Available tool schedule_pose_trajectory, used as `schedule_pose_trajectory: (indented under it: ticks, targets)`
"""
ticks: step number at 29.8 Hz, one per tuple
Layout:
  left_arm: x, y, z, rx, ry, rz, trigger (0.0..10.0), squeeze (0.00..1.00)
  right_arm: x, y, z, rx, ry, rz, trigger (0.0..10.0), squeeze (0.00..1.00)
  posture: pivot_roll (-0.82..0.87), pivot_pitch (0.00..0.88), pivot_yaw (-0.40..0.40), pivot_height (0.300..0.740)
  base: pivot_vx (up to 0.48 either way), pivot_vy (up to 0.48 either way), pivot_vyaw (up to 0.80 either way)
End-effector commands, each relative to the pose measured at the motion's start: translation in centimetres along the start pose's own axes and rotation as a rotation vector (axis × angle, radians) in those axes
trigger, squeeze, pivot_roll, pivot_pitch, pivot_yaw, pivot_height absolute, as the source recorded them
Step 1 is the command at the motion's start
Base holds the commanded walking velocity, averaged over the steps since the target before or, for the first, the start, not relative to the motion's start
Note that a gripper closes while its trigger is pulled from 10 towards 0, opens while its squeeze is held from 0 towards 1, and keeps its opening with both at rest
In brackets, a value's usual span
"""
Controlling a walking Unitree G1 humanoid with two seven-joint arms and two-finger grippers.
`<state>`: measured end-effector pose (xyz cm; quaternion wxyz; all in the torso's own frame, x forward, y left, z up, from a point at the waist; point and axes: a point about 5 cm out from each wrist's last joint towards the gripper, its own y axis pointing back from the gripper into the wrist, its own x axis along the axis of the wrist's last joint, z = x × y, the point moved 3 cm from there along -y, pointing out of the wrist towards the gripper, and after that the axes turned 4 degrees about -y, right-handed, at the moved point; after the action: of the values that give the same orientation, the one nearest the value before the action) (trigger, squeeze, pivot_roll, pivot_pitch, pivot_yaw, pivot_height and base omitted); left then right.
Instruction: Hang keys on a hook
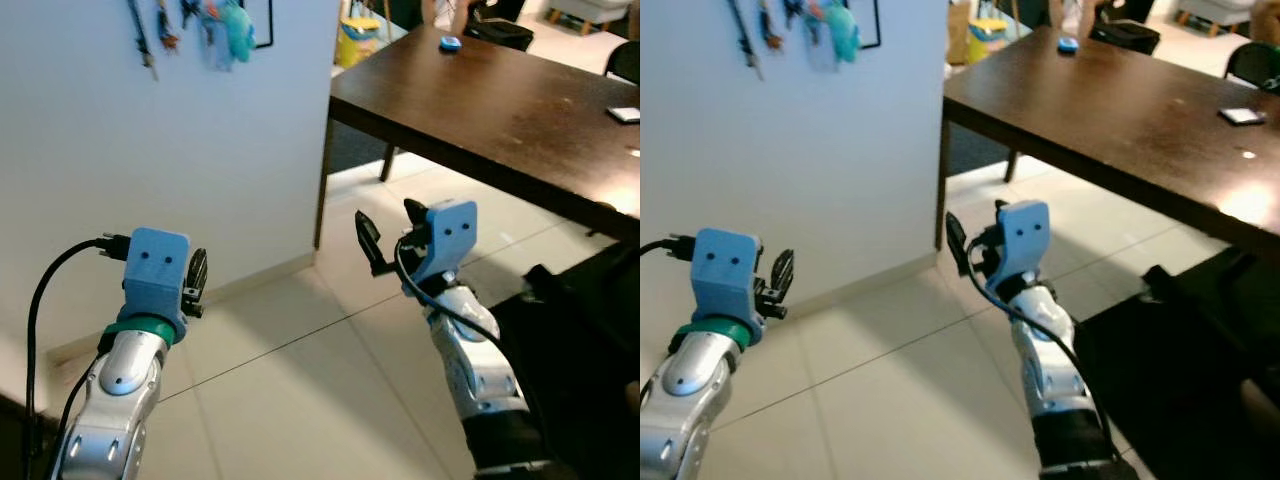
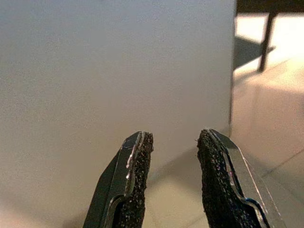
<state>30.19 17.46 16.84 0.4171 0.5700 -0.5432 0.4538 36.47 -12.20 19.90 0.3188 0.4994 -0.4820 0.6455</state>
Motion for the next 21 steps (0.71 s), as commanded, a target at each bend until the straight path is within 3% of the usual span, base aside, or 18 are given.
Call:
schedule_pose_trajectory:
  ticks: [1,21]
  targets:
    - [-0.39,0.01,0.83,-0.03,-0.002,-0.022,10.0,0.0,-0.53,0.39,0.78,-0.023,-0.002,-0.02,10.0,0.0,-0.04,0.074,0.068,0.74,0.0,0.0,-0.8]
    - [-0.35,-0.24,0.64,-0.024,0.009,-0.024,10.0,0.0,-0.71,0.35,0.7,-0.025,-0.003,-0.024,10.0,0.0,-0.04,0.075,0.071,0.74,0.0,0.0,-0.8]
